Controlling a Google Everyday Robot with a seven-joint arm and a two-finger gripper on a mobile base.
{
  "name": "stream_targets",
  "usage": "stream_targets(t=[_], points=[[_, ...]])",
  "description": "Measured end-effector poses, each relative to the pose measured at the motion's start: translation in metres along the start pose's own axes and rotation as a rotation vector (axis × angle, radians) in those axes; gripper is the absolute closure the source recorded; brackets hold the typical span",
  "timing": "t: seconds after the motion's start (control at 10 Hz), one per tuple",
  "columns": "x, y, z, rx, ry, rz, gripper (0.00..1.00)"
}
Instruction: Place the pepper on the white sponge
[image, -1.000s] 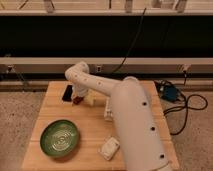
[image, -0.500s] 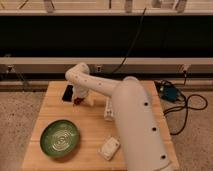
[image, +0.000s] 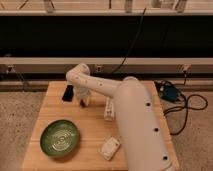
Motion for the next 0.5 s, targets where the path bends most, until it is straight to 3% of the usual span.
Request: stream_targets(t=[0.2,0.5], points=[[0.003,0.001,-0.015,0.002,0.007,-0.017,0.95],[-0.004,0.010,-0.025,-0.006,0.002,-0.036,0.96]])
